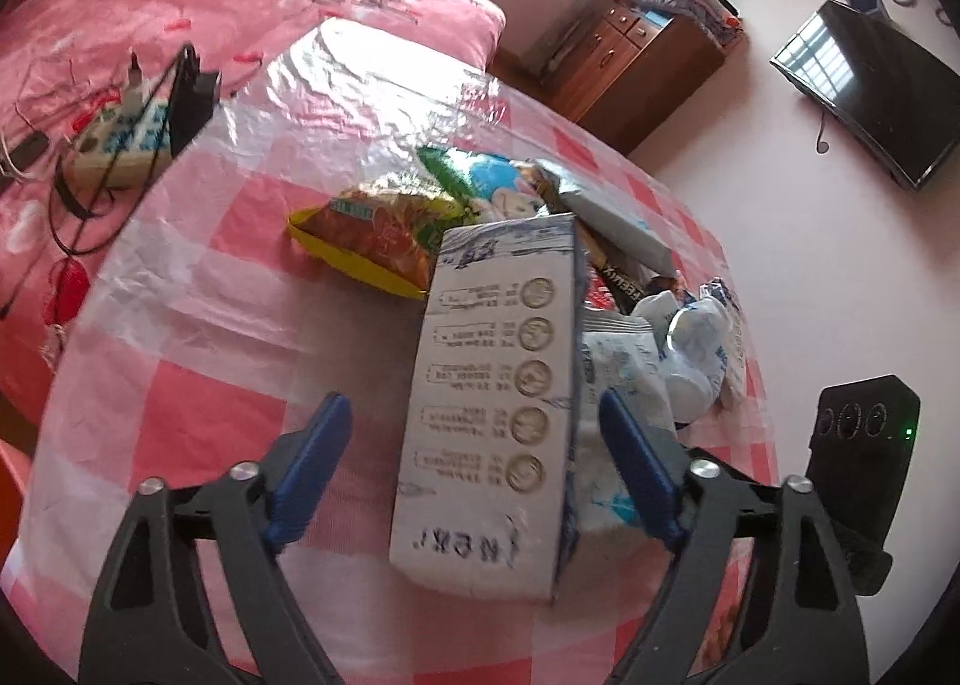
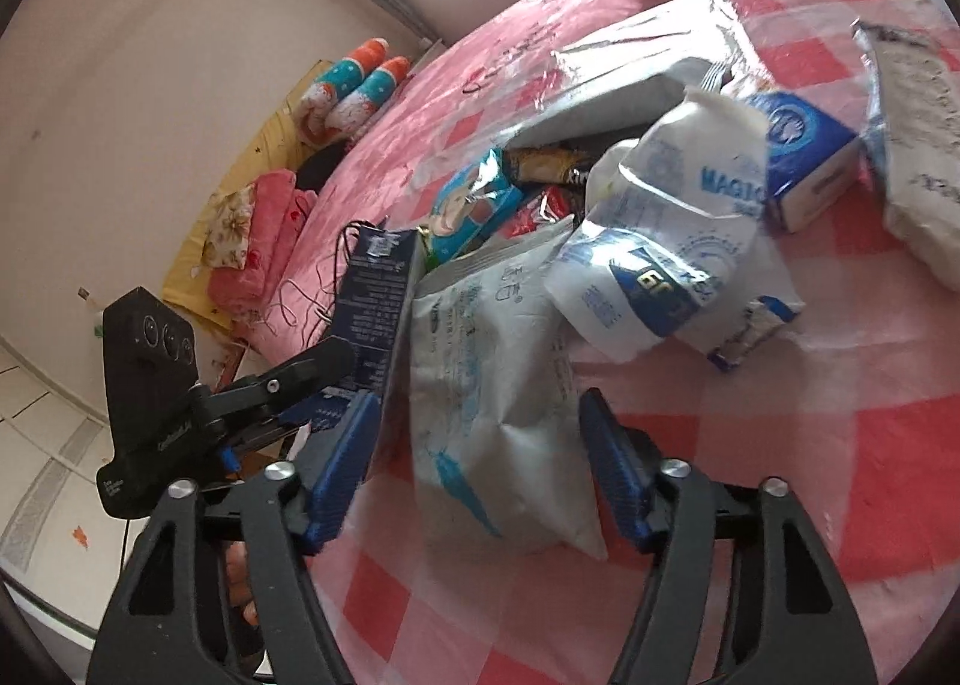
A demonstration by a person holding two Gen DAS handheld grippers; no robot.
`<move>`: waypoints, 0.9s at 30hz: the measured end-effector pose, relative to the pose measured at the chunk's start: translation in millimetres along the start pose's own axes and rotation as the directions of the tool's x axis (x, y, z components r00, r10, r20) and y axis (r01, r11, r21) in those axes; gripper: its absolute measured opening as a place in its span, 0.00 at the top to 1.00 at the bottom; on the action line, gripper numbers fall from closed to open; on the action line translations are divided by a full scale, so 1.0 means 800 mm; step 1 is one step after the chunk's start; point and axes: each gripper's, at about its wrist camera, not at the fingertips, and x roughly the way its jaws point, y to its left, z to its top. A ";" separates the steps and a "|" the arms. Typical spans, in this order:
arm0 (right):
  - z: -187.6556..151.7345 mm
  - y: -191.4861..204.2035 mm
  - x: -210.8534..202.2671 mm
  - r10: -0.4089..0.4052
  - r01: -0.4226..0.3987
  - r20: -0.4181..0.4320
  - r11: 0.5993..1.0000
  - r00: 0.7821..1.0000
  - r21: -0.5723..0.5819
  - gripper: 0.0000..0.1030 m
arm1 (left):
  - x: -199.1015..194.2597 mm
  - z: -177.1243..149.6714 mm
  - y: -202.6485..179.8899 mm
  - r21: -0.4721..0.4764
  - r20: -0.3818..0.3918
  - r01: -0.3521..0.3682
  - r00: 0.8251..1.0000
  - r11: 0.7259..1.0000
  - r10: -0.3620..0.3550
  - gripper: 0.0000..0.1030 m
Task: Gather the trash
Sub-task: 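Grasp the white milk carton with the left tool while the right tool grasps the grey bag, then carry both items to the orange bucket and open both tools to drop them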
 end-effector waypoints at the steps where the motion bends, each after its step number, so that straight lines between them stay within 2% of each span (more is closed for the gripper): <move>1: 0.001 0.000 0.005 -0.003 0.003 -0.005 1.000 1.000 0.000 0.41 | 0.002 0.000 0.001 -0.004 -0.002 0.006 1.000 1.000 -0.006 0.24; 3: 0.002 -0.001 0.010 -0.005 0.005 -0.011 1.000 1.000 -0.001 0.45 | 0.006 0.001 0.003 -0.013 -0.004 0.024 1.000 1.000 -0.024 0.29; 5: 0.004 -0.001 0.016 0.001 -0.001 -0.023 1.000 1.000 0.000 0.45 | 0.010 0.001 0.003 -0.017 -0.009 0.043 0.999 0.999 -0.043 0.37; 11: 0.002 0.010 0.025 -0.023 0.022 -0.038 0.999 0.999 -0.036 0.46 | 0.016 -0.005 0.000 -0.015 0.013 0.043 0.999 0.999 -0.043 0.39; 13: -0.002 0.016 0.029 -0.064 0.061 -0.037 0.996 0.997 -0.063 0.55 | 0.015 -0.007 0.001 -0.022 0.022 0.039 0.999 0.999 -0.039 0.39; 18: -0.011 0.029 0.026 -0.123 0.122 -0.009 0.986 0.992 -0.110 0.61 | 0.006 -0.015 0.006 -0.033 0.045 0.025 0.999 0.999 -0.023 0.40; 22: -0.021 0.047 0.024 -0.147 0.148 0.013 0.979 0.989 -0.143 0.62 | -0.010 -0.022 0.013 -0.047 0.073 0.029 0.997 0.998 -0.026 0.40; 27: -0.027 0.064 0.015 -0.140 0.144 0.033 0.976 0.990 -0.161 0.64 | -0.043 -0.029 0.020 -0.061 0.122 0.037 0.992 0.997 -0.029 0.40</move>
